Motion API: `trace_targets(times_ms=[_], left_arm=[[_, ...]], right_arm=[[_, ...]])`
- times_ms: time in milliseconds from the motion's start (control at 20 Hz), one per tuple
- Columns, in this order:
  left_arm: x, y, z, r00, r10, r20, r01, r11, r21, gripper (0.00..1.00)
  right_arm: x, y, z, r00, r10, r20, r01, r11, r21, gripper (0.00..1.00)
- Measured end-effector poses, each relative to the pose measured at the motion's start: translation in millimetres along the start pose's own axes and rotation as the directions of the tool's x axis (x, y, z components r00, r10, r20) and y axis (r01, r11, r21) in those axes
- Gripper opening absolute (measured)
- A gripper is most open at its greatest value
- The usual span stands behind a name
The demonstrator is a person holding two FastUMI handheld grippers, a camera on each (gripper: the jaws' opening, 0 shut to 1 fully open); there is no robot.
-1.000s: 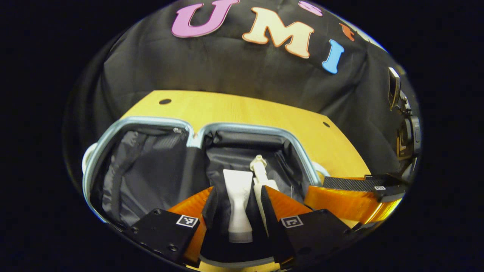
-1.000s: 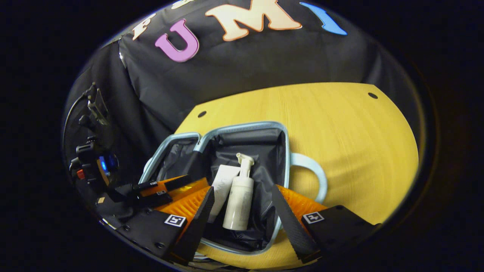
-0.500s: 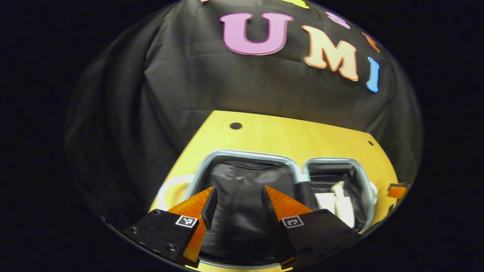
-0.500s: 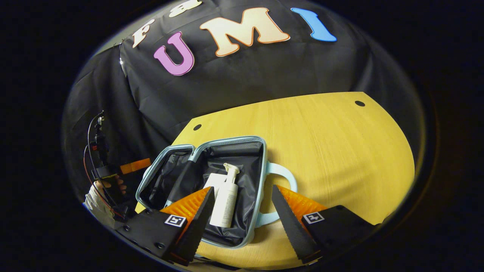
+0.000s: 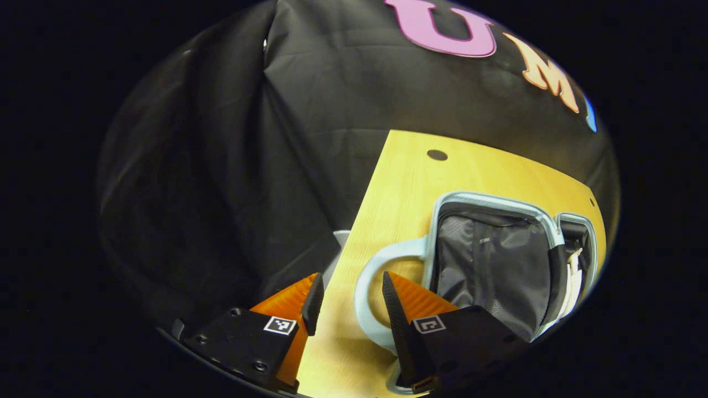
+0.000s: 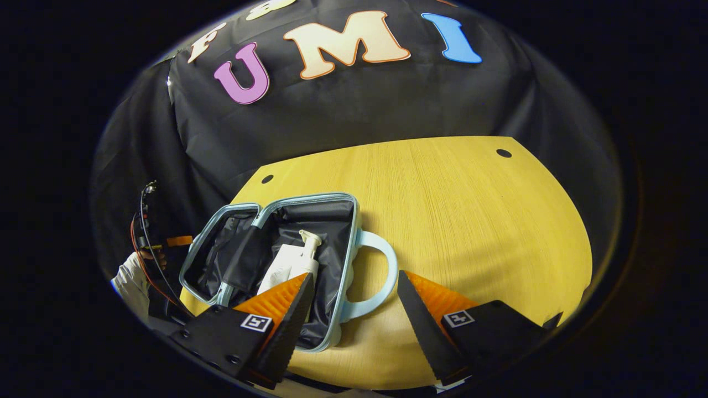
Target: First open the suitcase, pack the skin care products into it, and then close the suitcase.
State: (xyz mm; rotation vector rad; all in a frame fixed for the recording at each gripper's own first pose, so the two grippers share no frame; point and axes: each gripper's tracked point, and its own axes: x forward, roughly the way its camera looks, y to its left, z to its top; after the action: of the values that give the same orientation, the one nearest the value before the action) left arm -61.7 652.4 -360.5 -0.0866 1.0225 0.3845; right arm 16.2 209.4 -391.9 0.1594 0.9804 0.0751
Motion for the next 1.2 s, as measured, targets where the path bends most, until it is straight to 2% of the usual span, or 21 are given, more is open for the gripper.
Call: trace_targets(times_ms=[150, 200, 250, 300, 350, 400, 450, 500, 550, 600, 700, 750, 800, 850, 1000, 1050, 1100, 1150, 1200], left_arm=[[21.6, -1.1, -26.5, 0.995, -0.028, -0.1, 0.027, 1.0, -0.003, 0.63], [25.0, -5.8, -27.3, 0.994, -0.055, -0.096, 0.053, 0.998, -0.028, 0.62], [26.5, -15.5, -27.3, 0.99, -0.096, -0.103, 0.089, 0.994, -0.071, 0.55], [31.8, -18.6, -27.1, 0.99, -0.093, -0.106, 0.083, 0.992, -0.099, 0.35], [27.7, -14.5, -23.7, 0.993, -0.087, -0.083, 0.077, 0.99, -0.119, 0.14], [23.6, -13.9, -16.6, 0.996, -0.075, -0.044, 0.068, 0.988, -0.141, 0.06], [17.6, -17.7, -13.8, 0.997, -0.066, -0.034, 0.061, 0.987, -0.148, 0.02], [8.3, -18.5, -11.2, 0.999, -0.051, -0.014, 0.048, 0.99, -0.135, 0.0], [0.5, -21.2, -1.4, 0.999, -0.034, 0.018, 0.036, 0.993, -0.112, 0.0], [-10.6, -20.6, 8.3, 0.998, -0.01, 0.062, 0.016, 0.996, -0.092, 0.0], [-46.3, -25.8, 33.9, 0.989, 0.015, 0.144, -0.006, 0.998, -0.058, 0.0], [-68.6, -32.6, 48.2, 0.982, 0.021, 0.186, -0.012, 0.999, -0.049, 0.0], [-82.0, -41.7, 60.8, 0.975, 0.02, 0.22, -0.013, 0.999, -0.035, 0.0], [-100.5, -51.9, 74.0, 0.966, 0.019, 0.259, -0.014, 1.0, -0.023, 0.0], [-154.8, -88.3, 101.0, 0.938, 0.009, 0.347, -0.024, 0.999, 0.036, 0.0], [-169.6, -103.3, 106.9, 0.93, 0.007, 0.366, -0.028, 0.998, 0.051, 0.0], [-184.0, -120.5, 112.8, 0.922, 0.001, 0.387, -0.03, 0.997, 0.067, 0.0], [-195.0, -137.6, 116.0, 0.917, -0.01, 0.398, -0.026, 0.996, 0.084, 0.0], [-205.2, -153.9, 116.9, 0.911, -0.018, 0.412, -0.025, 0.995, 0.098, 0.0]], right_arm=[[-2.6, -4.6, -4.4, 1.0, -0.015, -0.015, 0.015, 1.0, -0.012, 0.96], [-4.6, -6.9, -5.6, 1.0, -0.02, -0.018, 0.019, 1.0, -0.019, 0.96], [-6.3, -9.2, -6.9, 0.999, -0.026, -0.022, 0.025, 0.999, -0.028, 0.92], [-9.1, -12.5, -8.5, 0.999, -0.032, -0.023, 0.031, 0.999, -0.036, 0.96], [-10.7, -13.4, -8.3, 0.999, -0.034, -0.021, 0.033, 0.999, -0.039, 0.92], [-12.8, -15.2, -7.9, 0.999, -0.034, -0.016, 0.033, 0.999, -0.041, 0.92], [-14.6, -19.7, -6.2, 0.999, -0.037, -0.005, 0.037, 0.998, -0.042, 0.96], [-17.1, -24.3, -3.2, 0.999, -0.039, 0.006, 0.04, 0.998, -0.043, 0.92], [-19.7, -25.7, -1.7, 0.999, -0.036, 0.017, 0.036, 0.999, -0.041, 0.96], [-20.7, -26.9, 1.8, 0.999, -0.03, 0.034, 0.032, 0.999, -0.04, 0.92], [-23.6, -32.6, 5.8, 0.998, -0.015, 0.056, 0.017, 0.999, -0.042, 0.92], [-24.5, -33.6, 5.8, 0.998, 0.0, 0.063, 0.003, 0.999, -0.041, 0.96], [-23.6, -34.6, 4.3, 0.998, 0.016, 0.066, -0.013, 0.999, -0.038, 0.92], [-23.8, -36.5, 3.4, 0.997, 0.031, 0.068, -0.029, 0.999, -0.035, 0.96], [-32.0, -49.4, 3.6, 0.994, 0.077, 0.081, -0.075, 0.997, -0.037, 0.93], [-34.7, -58.3, 3.0, 0.993, 0.085, 0.087, -0.081, 0.996, -0.045, 0.97], [-38.3, -68.6, 4.6, 0.992, 0.088, 0.094, -0.083, 0.995, -0.05, 0.92], [-43.4, -77.5, 7.6, 0.99, 0.094, 0.104, -0.09, 0.995, -0.047, 0.96], [-46.7, -87.0, 9.7, 0.989, 0.097, 0.113, -0.094, 0.995, -0.039, 0.92]])
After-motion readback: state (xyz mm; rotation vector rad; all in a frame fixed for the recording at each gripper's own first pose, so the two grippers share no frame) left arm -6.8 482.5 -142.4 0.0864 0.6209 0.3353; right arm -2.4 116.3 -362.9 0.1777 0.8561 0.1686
